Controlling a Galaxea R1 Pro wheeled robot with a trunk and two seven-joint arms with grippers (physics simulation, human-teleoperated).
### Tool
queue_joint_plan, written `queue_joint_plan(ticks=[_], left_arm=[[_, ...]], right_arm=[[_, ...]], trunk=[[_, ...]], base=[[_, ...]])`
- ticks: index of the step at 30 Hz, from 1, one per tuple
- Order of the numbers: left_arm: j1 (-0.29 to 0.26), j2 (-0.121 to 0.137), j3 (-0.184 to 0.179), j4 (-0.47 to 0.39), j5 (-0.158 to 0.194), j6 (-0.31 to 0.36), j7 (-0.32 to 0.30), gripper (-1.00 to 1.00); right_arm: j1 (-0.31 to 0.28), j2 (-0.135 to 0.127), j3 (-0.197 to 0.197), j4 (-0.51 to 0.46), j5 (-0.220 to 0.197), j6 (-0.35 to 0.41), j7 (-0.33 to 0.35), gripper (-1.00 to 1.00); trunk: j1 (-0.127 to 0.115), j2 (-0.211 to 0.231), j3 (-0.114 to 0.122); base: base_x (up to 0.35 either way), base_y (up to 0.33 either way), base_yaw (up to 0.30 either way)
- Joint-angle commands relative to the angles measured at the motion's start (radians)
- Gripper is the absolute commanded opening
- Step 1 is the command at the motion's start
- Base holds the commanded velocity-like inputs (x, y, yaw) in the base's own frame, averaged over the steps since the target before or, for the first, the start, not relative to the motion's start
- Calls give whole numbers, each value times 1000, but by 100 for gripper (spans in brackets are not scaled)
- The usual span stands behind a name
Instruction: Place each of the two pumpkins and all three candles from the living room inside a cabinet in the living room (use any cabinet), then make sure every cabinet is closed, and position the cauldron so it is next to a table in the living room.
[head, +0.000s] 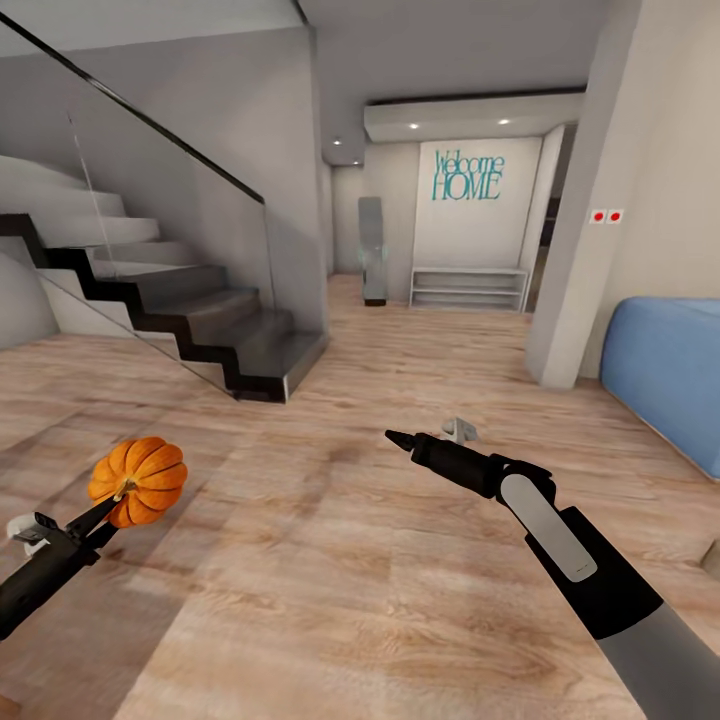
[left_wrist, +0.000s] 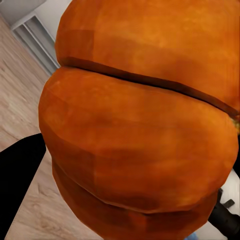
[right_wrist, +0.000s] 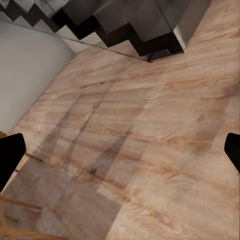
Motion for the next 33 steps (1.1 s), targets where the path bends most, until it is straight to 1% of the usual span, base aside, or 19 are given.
queue_joint_plan(ticks=[1,8,11,24,33], left_arm=[[-1,0,1,0,8,11,-1,-100],[-1,0,0,0,8,11,-1,-100],[-1,0,0,0,8,11,-1,-100],[-1,0,0,0,9,11,-1,-100],[-1,0,0,0,8,11,-1,-100]], right_arm=[[-1,-1,2,-2,-11,0,-10,100],[-1,-1,2,0,-10,0,-10,100],[-1,-1,2,0,-10,0,-10,100],[-1,-1,2,1,-10,0,-10,100],[-1,-1,1,1,-11,0,-10,100]], trunk=[[0,0,-1],[0,0,-1],[0,0,-1],[0,0,-1],[0,0,-1]], base=[[337,0,0],[337,0,-3],[337,0,-136],[337,0,-269],[337,70,-282]])
